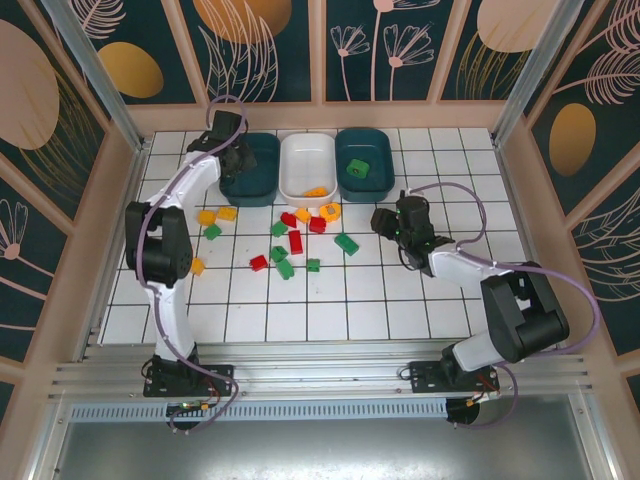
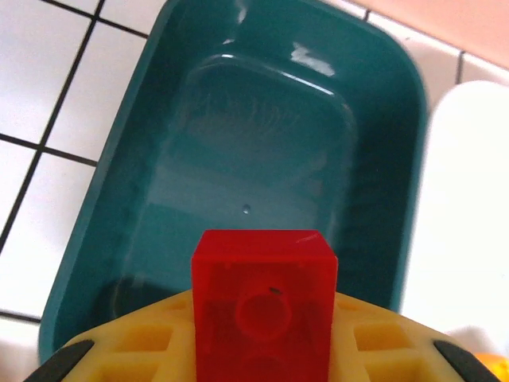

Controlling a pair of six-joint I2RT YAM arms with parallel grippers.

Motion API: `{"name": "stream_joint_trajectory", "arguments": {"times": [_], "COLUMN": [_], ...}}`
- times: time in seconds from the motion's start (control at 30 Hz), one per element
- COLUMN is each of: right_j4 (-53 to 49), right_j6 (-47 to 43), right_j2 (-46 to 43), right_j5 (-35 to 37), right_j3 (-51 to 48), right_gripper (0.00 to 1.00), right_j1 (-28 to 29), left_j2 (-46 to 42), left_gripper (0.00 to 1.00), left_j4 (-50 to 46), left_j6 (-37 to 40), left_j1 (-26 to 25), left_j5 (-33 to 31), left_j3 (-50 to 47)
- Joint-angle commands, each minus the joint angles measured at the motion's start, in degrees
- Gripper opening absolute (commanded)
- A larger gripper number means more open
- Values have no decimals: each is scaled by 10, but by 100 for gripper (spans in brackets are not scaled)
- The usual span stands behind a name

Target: Sort the legos into containers by color

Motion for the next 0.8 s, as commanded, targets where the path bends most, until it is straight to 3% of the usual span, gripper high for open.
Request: {"name": "stream_joint_trajectory", "arguments": {"times": [0.0,0.13,0.23,0.33,0.43,0.53,0.77], "right_j4": [-62,-90,-114,-127,-149,-169,-210], "right_j6": [-16,-19,-22,-36,-88,-150,-236], "right_j2": [4,6,18,34,67,98,163], "right_j5": [6,0,-6,-35,-68,-89,-136], "right_j3": [27,47,68,88,120,146,200], "right_gripper": [61,61,61,64,65,67,70], "right_j1": [3,3,4,7,24,46,77], "left_j2": [39,73,87,88,62,16,-147], "left_gripper": [12,15,25,60,82,97,99], "left_j4": [-30,-32,-35,-42,-33,-23,55], "left_j6": [20,27,33,35,31,24,-13], "left_j1": [10,14,15,16,16,17,17], "left_j5": [36,56,60,60,75,98,141], "left_j3": [30,56,68,77,68,49,-102]}}
